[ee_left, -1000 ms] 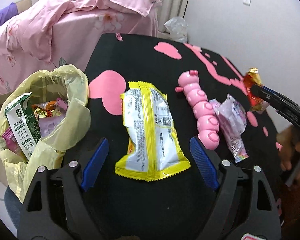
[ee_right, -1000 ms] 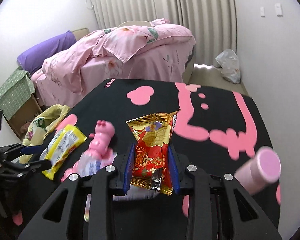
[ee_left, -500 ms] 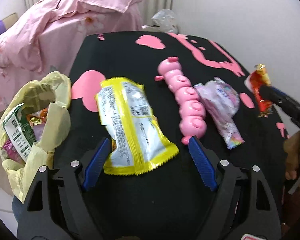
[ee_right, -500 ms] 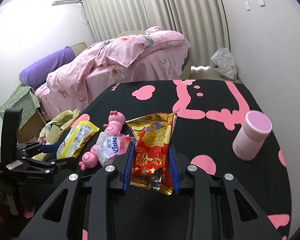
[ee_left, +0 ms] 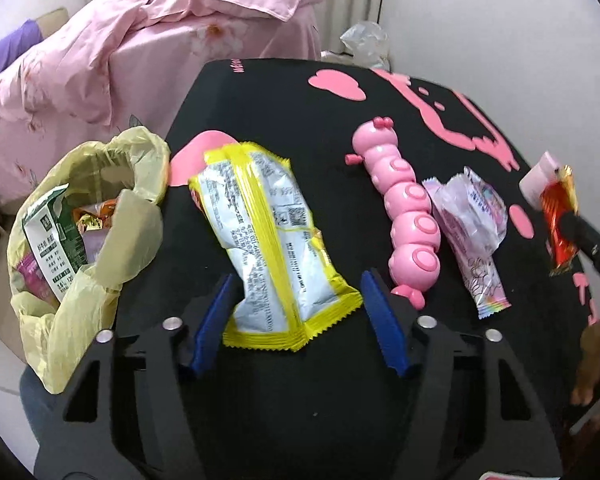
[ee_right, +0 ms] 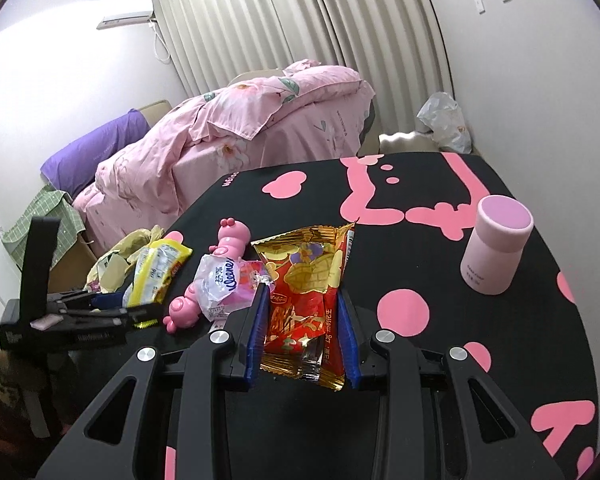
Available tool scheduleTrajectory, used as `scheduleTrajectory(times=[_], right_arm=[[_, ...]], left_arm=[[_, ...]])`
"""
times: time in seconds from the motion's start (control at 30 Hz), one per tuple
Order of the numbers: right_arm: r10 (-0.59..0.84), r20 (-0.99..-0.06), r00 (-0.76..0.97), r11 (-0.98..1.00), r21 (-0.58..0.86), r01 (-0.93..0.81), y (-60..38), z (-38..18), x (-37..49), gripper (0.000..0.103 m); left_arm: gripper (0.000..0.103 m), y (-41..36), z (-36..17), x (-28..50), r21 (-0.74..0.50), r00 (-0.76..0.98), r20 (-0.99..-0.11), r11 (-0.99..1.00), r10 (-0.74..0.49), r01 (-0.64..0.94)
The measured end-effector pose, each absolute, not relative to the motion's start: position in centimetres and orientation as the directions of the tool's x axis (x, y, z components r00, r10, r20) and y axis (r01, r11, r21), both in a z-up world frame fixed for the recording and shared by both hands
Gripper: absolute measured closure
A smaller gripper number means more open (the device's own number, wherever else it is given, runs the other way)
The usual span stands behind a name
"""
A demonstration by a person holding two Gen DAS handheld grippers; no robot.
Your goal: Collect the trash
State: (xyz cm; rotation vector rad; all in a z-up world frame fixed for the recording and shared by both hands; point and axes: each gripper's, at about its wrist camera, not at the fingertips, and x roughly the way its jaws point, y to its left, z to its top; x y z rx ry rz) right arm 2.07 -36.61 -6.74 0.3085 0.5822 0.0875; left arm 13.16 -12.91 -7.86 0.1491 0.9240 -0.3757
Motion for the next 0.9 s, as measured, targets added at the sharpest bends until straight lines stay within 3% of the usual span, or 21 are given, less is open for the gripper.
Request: scheduleTrajectory(times=[0.03,0.13,0.33,0.4,0.43,0.47,0.73,0.9], right_arm=[[0.169,-0.529,0.832,0.950,0.312,0.005,-36.6,-6.8,2.1,0.072],[0.181,-0.534,0.826,0.948,0.320,-0.002,-36.6,-7.1,2.2,0.072],[0.177,-0.539,0.823,0.953,0.304,-0.005,-36.2,-6.9,2.2,0.072],[0.175,-0.540,0.823,0.953,0.303,-0.004,-36.1,-6.9,2.2,0.072],[0.176,-0.540,0.823,0.953,0.303,-0.005,-36.1,-6.9,2.2,0.072],[0.176,-0.540,0.823,0.953,0.302,-0.006,-36.1,-6.9,2.2,0.071],[0.181,-0.555,0.812,0.955,0.295,-0.011,-35.9,-7.3,2.3,0.071],[0.184,-0.557,0.810,0.957,0.290,-0.019,-35.8,-7.5,2.2,0.071]], left_arm=[[0.051,-12.6,-7.7,13.1,-0.051,0.540,-0.798,0.923,-0.268,0.382],[0.081,-11.5,-7.2,12.6,-0.115,0.536,-0.780,0.916,-0.323,0.385],[0.081,-9.7,-6.8,12.0,-0.181,0.536,-0.758,0.909,-0.371,0.374],[0.071,-9.6,-6.6,11.9,-0.215,0.532,-0.749,0.904,-0.395,0.369],[0.055,-9.7,-6.5,12.0,-0.222,0.533,-0.746,0.903,-0.400,0.367],[0.049,-10.0,-6.5,12.2,-0.222,0.531,-0.748,0.904,-0.398,0.365],[0.049,-12.7,-7.9,14.9,-0.126,0.516,-0.799,0.925,-0.309,0.358],[0.049,-13.4,-7.6,16.5,0.055,0.517,-0.815,0.853,-0.262,0.520]])
